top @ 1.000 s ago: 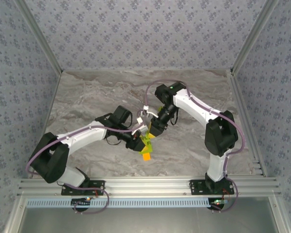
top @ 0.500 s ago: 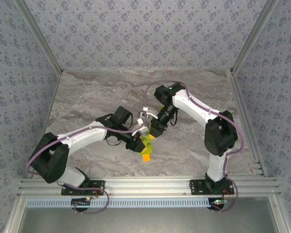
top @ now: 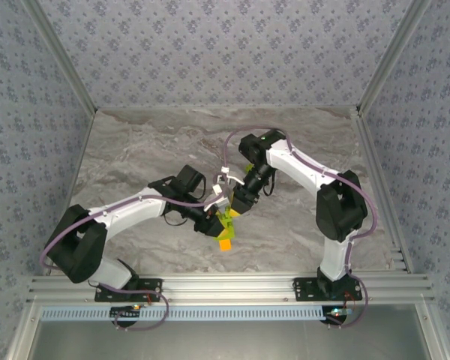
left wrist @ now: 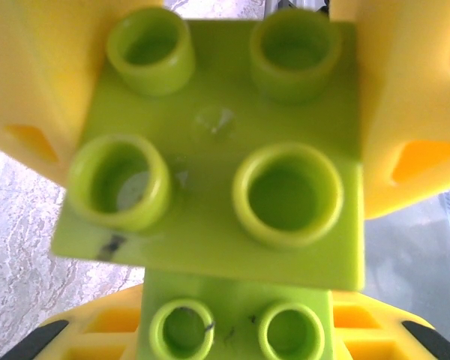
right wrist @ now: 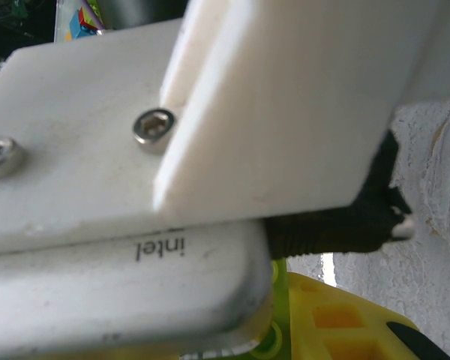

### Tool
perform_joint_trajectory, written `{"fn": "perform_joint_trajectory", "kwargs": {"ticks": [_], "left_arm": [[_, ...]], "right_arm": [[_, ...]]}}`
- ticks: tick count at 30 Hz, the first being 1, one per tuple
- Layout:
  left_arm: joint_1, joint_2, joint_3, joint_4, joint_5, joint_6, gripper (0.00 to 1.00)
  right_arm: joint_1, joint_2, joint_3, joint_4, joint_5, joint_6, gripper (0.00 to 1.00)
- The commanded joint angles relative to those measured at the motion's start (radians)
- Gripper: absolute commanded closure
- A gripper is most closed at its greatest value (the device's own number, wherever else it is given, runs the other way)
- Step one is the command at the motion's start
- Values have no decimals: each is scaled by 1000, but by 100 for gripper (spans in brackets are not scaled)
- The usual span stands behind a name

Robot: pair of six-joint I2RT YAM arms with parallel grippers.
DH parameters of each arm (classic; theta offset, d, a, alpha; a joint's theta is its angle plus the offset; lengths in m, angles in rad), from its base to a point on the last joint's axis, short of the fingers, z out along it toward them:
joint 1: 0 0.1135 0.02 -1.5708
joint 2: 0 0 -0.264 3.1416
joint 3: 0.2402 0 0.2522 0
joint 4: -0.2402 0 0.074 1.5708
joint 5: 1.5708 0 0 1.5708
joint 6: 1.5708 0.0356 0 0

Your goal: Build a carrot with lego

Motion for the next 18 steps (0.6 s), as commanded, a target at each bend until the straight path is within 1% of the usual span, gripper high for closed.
{"fn": "perform_joint_trajectory", "kwargs": {"ticks": [1, 6, 14, 18], "left_arm": [[15, -11, 22, 26, 25, 18, 90], [16, -6, 26, 25, 21, 18, 90], [20, -3, 28, 23, 15, 15, 90], [21, -7, 27, 24, 15, 14, 89]], "right_arm": [[8, -21, -30, -90, 61, -26, 74], [24, -37, -38, -93, 59, -26, 74], [43, -61, -56, -81, 116, 23, 73], [48, -51, -70, -75, 111, 28, 73]]}}
